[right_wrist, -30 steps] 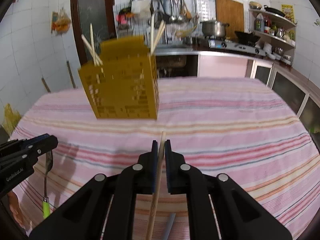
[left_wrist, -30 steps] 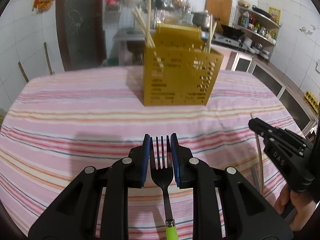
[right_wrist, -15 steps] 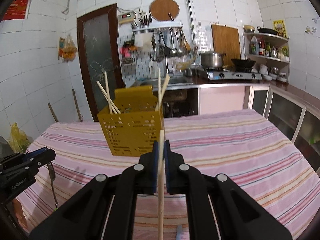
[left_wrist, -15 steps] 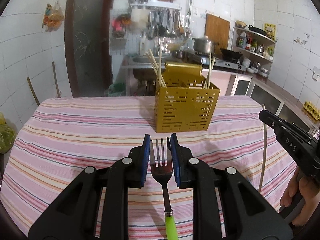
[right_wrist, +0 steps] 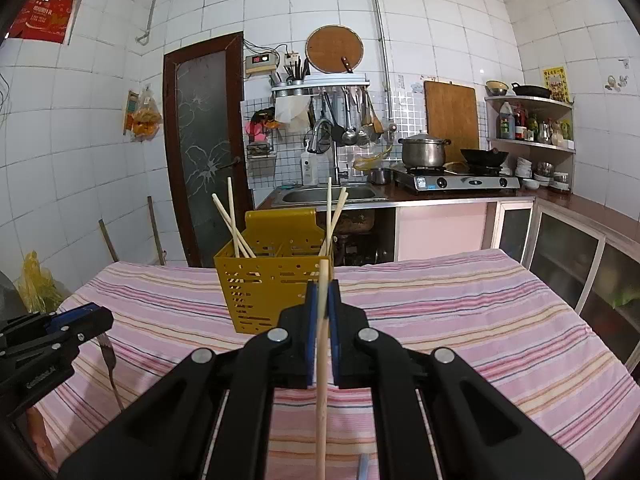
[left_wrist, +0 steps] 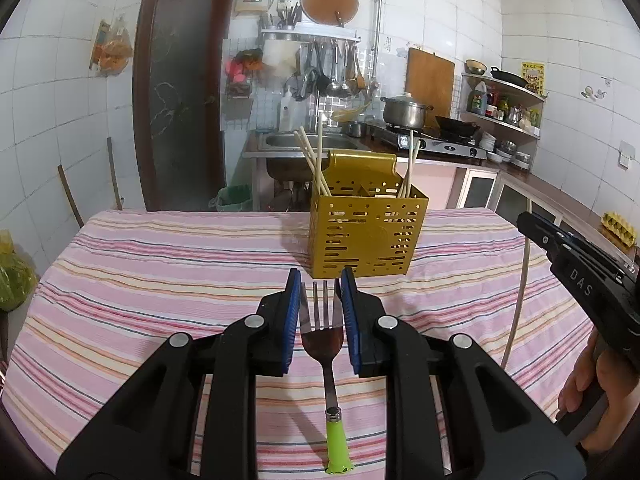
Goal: Organize utensils
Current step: 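Carry the green-handled fork toward the holder while the right tool carries its chopstick, then lower the fork into the yellow holder while the right tool inserts its chopstick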
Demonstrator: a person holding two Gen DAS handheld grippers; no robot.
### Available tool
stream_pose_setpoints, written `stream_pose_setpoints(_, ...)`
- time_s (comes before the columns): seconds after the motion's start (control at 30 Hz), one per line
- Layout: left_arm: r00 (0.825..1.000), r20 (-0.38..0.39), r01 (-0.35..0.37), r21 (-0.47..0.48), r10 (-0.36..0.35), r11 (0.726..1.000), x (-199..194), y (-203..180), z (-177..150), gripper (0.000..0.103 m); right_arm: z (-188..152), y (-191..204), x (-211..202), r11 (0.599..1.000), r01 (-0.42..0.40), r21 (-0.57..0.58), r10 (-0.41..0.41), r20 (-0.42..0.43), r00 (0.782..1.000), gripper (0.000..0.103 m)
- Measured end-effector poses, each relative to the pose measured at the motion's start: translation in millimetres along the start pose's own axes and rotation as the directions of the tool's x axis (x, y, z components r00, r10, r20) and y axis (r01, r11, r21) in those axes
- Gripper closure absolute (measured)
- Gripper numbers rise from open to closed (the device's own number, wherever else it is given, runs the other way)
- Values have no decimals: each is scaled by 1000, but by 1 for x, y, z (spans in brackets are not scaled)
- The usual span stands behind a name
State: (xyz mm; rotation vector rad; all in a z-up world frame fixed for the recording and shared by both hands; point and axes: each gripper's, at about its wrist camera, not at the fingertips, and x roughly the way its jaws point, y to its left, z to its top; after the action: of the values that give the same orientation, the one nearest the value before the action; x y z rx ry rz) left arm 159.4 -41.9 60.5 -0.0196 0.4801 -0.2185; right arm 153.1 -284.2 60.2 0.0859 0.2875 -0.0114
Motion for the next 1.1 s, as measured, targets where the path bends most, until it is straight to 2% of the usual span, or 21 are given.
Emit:
stream_pose_setpoints(0.57, 998, 62, -9, -12, 9, 1000, -27, 4, 8, 84, 12, 3, -18, 1000, 7, -4, -7, 42, 999, 97)
stream_pose_setpoints(1.1, 997, 77, -30, -25, 32, 999, -15, 13, 23, 84, 30, 5, -7, 1000, 3, -10, -2, 54, 999, 97)
